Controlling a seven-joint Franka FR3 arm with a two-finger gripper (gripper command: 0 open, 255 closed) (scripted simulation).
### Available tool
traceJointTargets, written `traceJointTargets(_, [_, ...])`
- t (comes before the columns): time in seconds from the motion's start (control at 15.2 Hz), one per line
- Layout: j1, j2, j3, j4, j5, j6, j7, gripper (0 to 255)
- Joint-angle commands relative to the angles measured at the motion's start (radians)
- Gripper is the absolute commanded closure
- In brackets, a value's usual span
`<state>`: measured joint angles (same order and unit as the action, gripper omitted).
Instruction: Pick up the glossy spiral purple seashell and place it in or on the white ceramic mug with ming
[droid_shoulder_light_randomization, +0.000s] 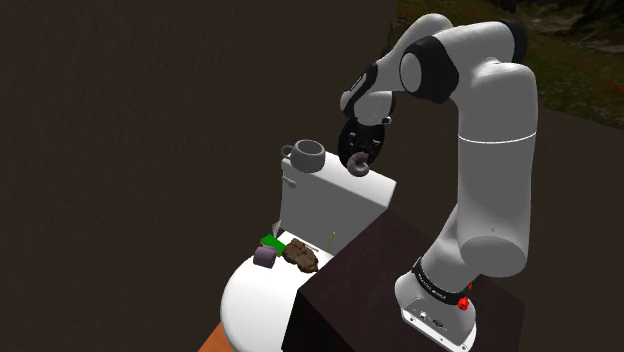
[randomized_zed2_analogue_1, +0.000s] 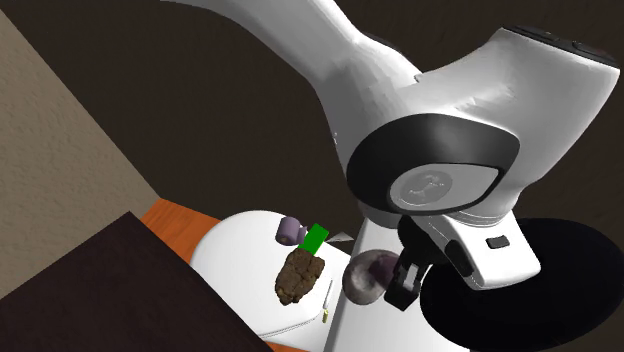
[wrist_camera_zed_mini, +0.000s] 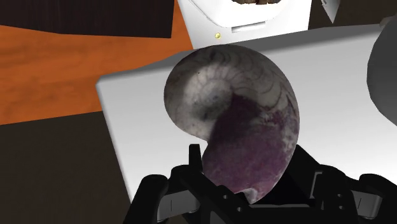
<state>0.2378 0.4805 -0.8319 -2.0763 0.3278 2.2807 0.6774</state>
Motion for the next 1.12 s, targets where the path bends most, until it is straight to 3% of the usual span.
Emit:
traceJointTargets(0.0, [0.014, -0.022, -0.017, 0.0, -0.019, -0.018, 0.01, 255])
traceJointTargets(0.66, [0.069, -0.115, -0.084, 0.024, -0.107, -0.111, 0.058, 255])
traceJointTargets(1.06, [0.022, 0.04, 0.01, 0.256, -0.015, -0.221, 0.106, 255])
